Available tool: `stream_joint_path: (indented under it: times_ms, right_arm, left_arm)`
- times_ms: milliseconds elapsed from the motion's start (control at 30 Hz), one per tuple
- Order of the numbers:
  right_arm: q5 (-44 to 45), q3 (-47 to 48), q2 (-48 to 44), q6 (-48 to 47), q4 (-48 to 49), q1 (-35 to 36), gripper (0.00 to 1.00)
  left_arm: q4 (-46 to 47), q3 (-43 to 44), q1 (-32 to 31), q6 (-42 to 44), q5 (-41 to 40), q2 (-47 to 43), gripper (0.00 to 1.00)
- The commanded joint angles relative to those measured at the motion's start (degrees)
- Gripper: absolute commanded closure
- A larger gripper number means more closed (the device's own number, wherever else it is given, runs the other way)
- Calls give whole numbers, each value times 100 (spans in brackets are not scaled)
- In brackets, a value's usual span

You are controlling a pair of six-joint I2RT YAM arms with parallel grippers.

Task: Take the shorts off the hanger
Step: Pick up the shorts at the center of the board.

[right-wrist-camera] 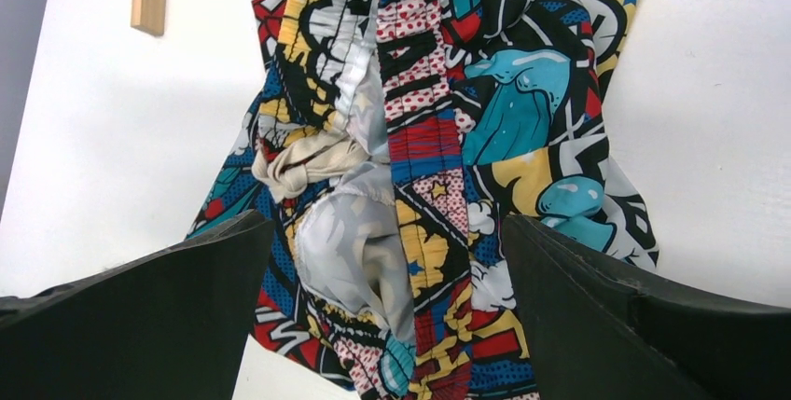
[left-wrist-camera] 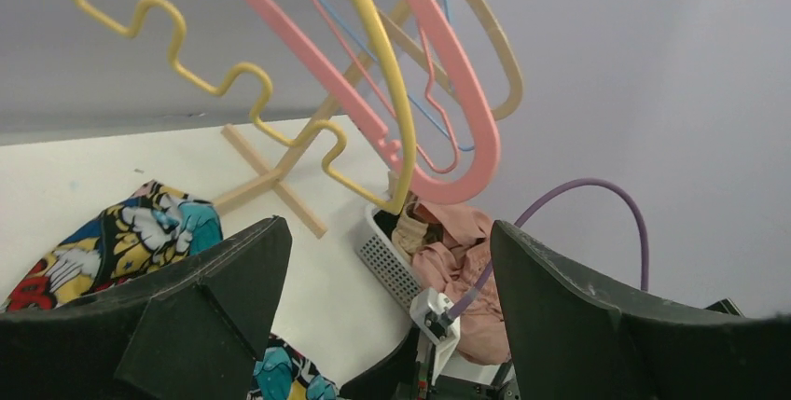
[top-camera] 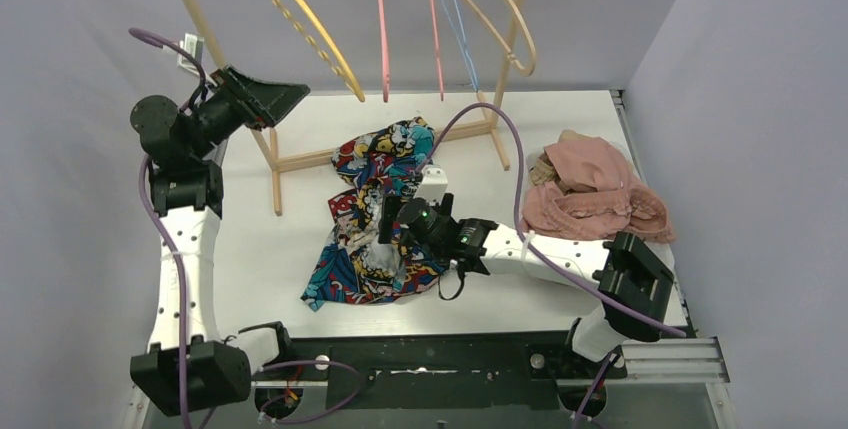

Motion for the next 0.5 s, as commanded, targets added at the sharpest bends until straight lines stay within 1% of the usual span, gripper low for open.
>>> stream_joint_path:
  times_ms: [0,133,267,367,467]
  right_arm:
    - [561,551,379,319,-28,17,0]
    - [709,1196,1057,366,-143,52,1]
    - [997,1971,1876,658,-662,42,2]
    - [1226,2362,2458,764,-722,27,2]
    - [1196,2886,3041,904,-943,-94,2]
  left_arm:
    - [-1775,-91,64,1539,-693,-858,21]
    - [-2946,-320,-17,2380,-1367,-1510,21]
    - [-3882,-394,-304,2938,-2148,-1871,21]
    - [-4114,-726,-357,2997,-2854,-2163,21]
    - [-4130,-1084,-352,2808,-3238,-2347,21]
